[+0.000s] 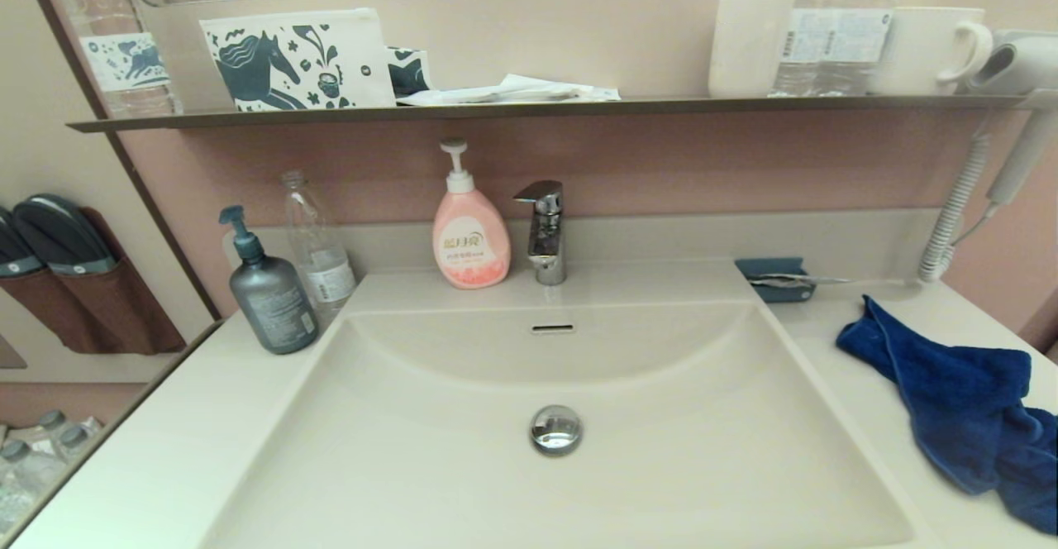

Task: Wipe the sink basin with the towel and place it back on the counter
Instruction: Turn on the faucet

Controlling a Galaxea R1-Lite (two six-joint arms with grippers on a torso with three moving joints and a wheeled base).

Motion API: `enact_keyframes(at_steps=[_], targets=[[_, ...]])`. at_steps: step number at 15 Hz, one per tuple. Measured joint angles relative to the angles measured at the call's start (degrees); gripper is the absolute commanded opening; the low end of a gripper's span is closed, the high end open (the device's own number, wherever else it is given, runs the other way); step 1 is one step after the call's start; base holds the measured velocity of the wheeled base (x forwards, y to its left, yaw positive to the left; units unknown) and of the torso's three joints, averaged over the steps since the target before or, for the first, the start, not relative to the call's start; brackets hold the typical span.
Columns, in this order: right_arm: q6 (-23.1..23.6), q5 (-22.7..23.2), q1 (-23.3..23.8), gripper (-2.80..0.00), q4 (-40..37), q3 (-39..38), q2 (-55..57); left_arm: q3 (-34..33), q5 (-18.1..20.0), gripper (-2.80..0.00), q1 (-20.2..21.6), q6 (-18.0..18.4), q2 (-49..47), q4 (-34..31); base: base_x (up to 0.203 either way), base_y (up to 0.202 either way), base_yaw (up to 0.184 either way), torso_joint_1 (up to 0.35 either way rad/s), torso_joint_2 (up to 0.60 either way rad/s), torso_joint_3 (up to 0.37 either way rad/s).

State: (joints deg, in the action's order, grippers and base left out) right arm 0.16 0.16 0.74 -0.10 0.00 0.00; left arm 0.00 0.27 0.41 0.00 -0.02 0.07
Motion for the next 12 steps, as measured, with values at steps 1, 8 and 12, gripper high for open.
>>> enact_keyframes(at_steps=[1, 8, 12], targets=[[0.0, 0.0, 0.0, -2.8, 0.0, 0.0, 0.0, 0.0, 0.0, -2.8, 0.0, 0.0, 0.0, 0.0, 0.0, 0.0, 0.0, 0.0, 0.0, 0.0], [0.0, 0.0, 0.0, -2.8, 0.0, 0.0, 0.0, 0.0, 0.0, -2.8, 0.0, 0.1, 0.0, 0.0, 0.0, 0.0, 0.0, 0.0, 0.0, 0.0], [0.0, 0.0, 0.0, -2.8, 0.0, 0.0, 0.0, 0.0, 0.0, -2.8, 0.0, 0.3, 0.0, 0.0, 0.0, 0.0, 0.0, 0.0, 0.0, 0.0]])
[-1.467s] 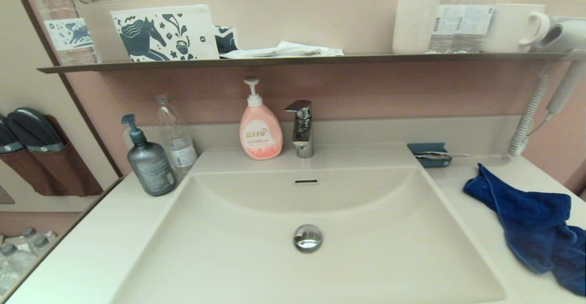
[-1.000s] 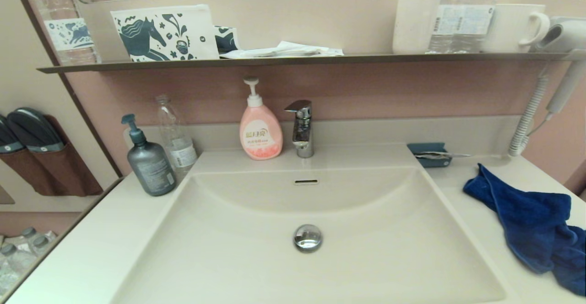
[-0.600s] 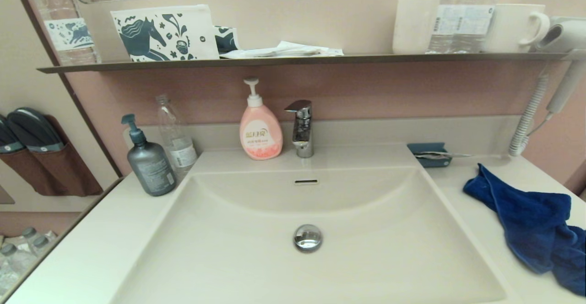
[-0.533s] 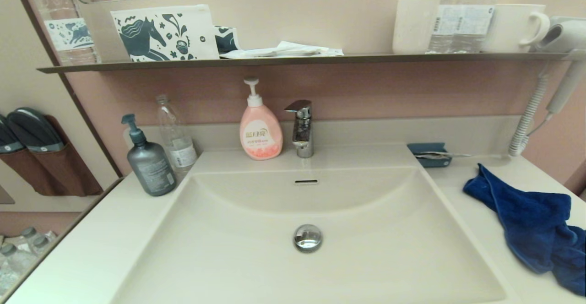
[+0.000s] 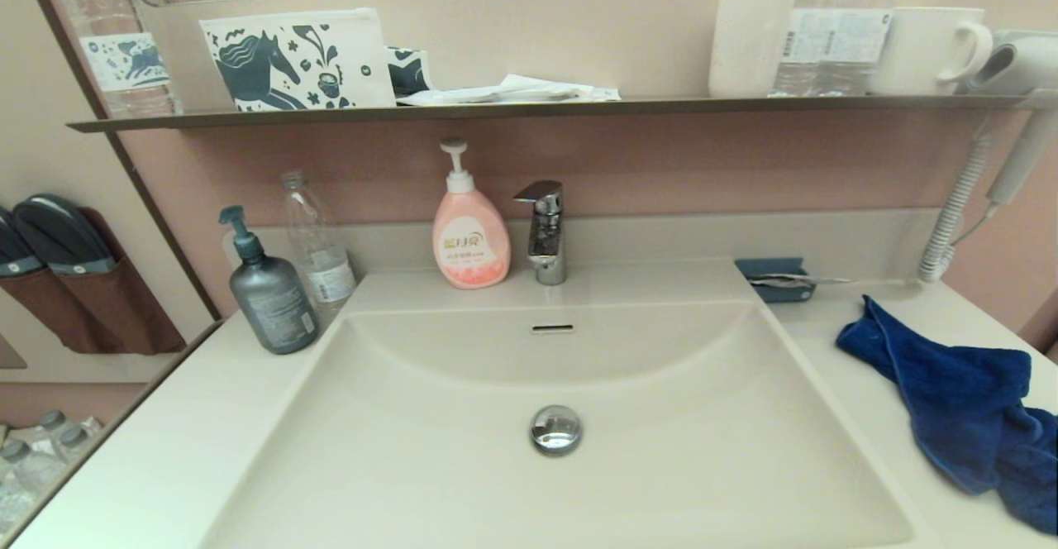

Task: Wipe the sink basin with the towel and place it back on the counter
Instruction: Turn on the faucet

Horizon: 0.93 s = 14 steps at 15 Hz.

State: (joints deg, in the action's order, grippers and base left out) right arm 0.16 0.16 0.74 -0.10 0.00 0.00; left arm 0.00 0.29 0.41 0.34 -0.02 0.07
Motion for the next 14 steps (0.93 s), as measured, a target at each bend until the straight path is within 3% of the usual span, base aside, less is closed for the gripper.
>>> enact_keyframes(at_steps=[6, 10, 14], targets=[[0.0, 0.0, 0.0, -2.8, 0.0, 0.0, 0.0, 1.2, 1.1, -2.8, 0.0, 0.4, 0.0, 1.7, 0.0, 0.0, 0.0, 0.0, 0.0, 0.0], [0.0, 0.0, 0.0, -2.8, 0.0, 0.0, 0.0, 6.7, 4.0, -2.8, 0.0, 0.4, -0.8, -3.2, 0.0, 0.0, 0.0, 0.0, 0.0, 0.0], [0.0, 0.0, 0.0, -2.8, 0.0, 0.0, 0.0, 12.3, 7.0, -2.8, 0.0, 0.5, -6.2, -3.8, 0.0, 0.0, 0.0, 0.0, 0.0, 0.0]])
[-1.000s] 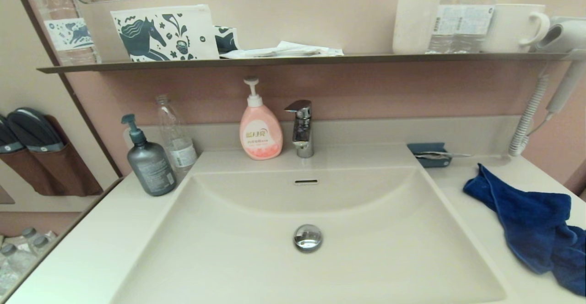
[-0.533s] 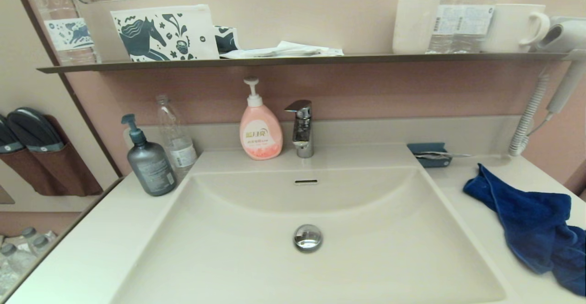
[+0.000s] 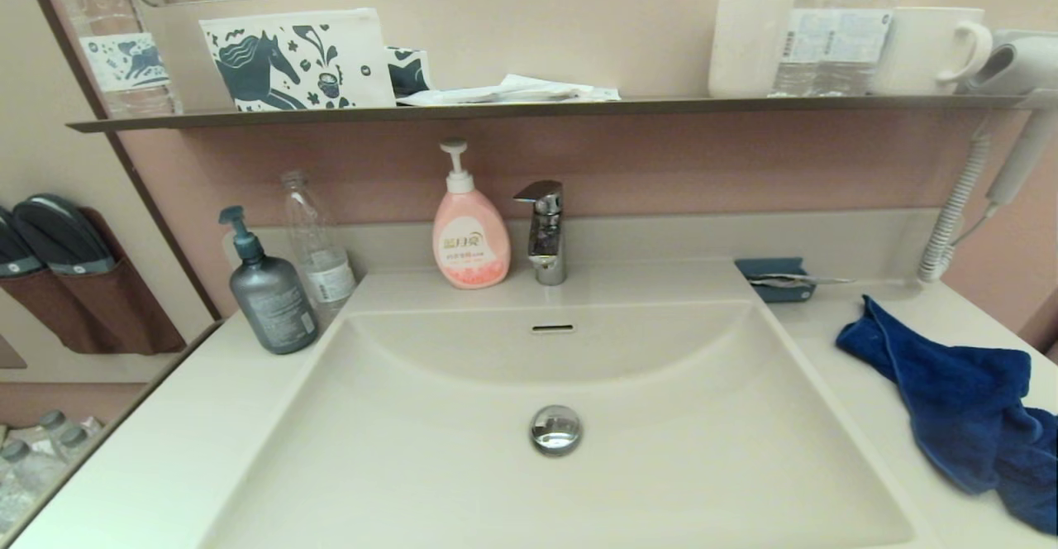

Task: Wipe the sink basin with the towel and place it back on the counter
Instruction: Turn on the faucet

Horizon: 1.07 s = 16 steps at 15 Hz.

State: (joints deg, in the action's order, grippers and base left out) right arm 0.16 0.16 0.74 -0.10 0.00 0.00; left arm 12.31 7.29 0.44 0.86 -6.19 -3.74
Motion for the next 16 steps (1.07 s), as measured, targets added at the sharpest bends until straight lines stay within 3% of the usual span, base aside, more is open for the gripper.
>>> enact_keyframes(at_steps=[3, 8, 13, 16], targets=[[0.0, 0.0, 0.0, -2.8, 0.0, 0.0, 0.0, 5.0, 2.6, -2.8, 0.0, 0.4, -6.6, 0.1, 0.0, 0.0, 0.0, 0.0, 0.0, 0.0], [0.0, 0.0, 0.0, -2.8, 0.0, 0.0, 0.0, 11.6, 12.0, -2.8, 0.0, 0.9, -20.4, 4.2, 0.0, 0.0, 0.0, 0.0, 0.0, 0.0], [0.0, 0.0, 0.0, -2.8, 0.0, 0.0, 0.0, 20.2, 14.7, -2.8, -0.5, 1.9, -37.6, 15.3, 0.0, 0.0, 0.0, 0.0, 0.0, 0.0], [0.0, 0.0, 0.0, -2.8, 0.0, 0.0, 0.0, 23.3, 14.8, -2.8, -5.0, 3.9, -45.8, 16.6, 0.0, 0.0, 0.0, 0.0, 0.0, 0.0]])
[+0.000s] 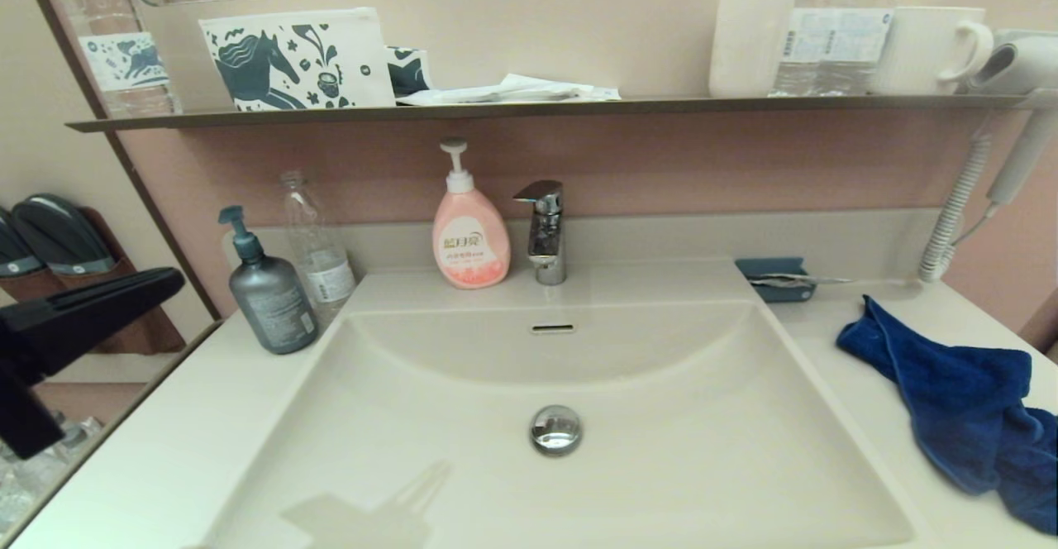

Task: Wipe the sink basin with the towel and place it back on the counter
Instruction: Turn on the faucet

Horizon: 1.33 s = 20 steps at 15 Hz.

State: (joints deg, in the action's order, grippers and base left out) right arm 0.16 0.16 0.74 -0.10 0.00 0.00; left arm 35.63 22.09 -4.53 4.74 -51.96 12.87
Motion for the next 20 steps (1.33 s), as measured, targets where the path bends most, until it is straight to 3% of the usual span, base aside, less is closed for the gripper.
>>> enact_keyframes(at_steps=[5, 9, 16, 20], targets=[[0.0, 0.0, 0.0, -2.8, 0.0, 0.0, 0.0, 1.3, -3.4, -2.8, -9.5, 0.1, -12.0, 8.6, 0.0, 0.0, 0.0, 0.0, 0.0, 0.0], [0.0, 0.0, 0.0, -2.8, 0.0, 0.0, 0.0, 2.6, -7.2, -2.8, -13.5, 0.2, -23.1, 19.4, 0.0, 0.0, 0.0, 0.0, 0.0, 0.0], [0.0, 0.0, 0.0, -2.8, 0.0, 0.0, 0.0, 14.0, -9.9, -2.8, -14.7, 2.0, -38.8, 20.7, 0.0, 0.0, 0.0, 0.0, 0.0, 0.0], [0.0, 0.0, 0.0, -2.8, 0.0, 0.0, 0.0, 19.5, -13.9, -2.8, -16.1, 3.2, -46.6, 20.7, 0.0, 0.0, 0.0, 0.0, 0.0, 0.0]])
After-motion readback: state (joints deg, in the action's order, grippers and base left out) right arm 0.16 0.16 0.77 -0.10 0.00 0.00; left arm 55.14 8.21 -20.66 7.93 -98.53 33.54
